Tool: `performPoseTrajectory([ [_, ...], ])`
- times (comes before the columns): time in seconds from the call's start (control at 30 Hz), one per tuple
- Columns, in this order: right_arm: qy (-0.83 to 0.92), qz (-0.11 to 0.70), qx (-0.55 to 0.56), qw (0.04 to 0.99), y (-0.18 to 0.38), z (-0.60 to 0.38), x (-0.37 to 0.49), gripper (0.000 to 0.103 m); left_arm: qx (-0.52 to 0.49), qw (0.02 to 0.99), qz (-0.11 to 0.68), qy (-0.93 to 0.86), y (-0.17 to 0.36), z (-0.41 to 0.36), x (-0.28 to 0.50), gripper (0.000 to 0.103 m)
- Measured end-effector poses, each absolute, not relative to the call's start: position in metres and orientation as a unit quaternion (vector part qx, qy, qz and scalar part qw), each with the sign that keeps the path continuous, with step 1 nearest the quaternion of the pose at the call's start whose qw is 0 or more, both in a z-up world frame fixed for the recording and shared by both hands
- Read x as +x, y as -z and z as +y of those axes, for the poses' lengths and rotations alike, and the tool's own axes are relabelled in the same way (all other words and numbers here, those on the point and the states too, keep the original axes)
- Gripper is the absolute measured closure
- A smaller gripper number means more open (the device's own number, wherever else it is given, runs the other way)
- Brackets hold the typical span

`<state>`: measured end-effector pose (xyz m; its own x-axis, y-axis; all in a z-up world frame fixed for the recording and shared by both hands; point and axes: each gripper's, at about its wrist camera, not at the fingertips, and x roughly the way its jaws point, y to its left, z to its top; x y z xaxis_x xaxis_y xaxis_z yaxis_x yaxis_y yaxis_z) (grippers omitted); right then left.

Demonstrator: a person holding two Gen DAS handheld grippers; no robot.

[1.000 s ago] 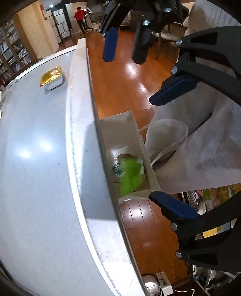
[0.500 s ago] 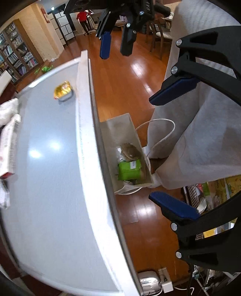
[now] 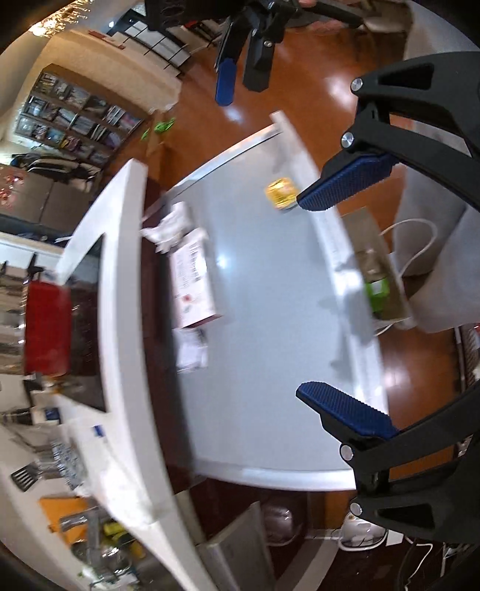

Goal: Collect trash
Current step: 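Move both tools back over the tray toward the white medicine box and tissue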

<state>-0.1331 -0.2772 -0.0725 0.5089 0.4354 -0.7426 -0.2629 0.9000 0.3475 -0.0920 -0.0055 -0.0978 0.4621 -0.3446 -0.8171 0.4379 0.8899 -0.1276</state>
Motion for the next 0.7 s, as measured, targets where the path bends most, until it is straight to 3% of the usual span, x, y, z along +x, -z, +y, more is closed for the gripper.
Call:
performPoseTrajectory([
  [0.33,-0.152,0.404,0.075,0.899,0.056,-0.288,-0.093,0.016,0.062,0.887,0.418,0.185,0.085,-0.017,-0.057,0.008],
  [0.4,-0.123,0.401,0.047,0.907,0.059,-0.287,-0.082,0.009,0.075,0.893,0.408,0.173,0.083,-0.021,-0.051,0.008],
  [0.7,-0.104,0.439,0.054,0.891,0.085,-0.298,-0.052,0.007,0.059,0.871,0.442,0.205,0.104,-0.029,-0.017,0.008],
])
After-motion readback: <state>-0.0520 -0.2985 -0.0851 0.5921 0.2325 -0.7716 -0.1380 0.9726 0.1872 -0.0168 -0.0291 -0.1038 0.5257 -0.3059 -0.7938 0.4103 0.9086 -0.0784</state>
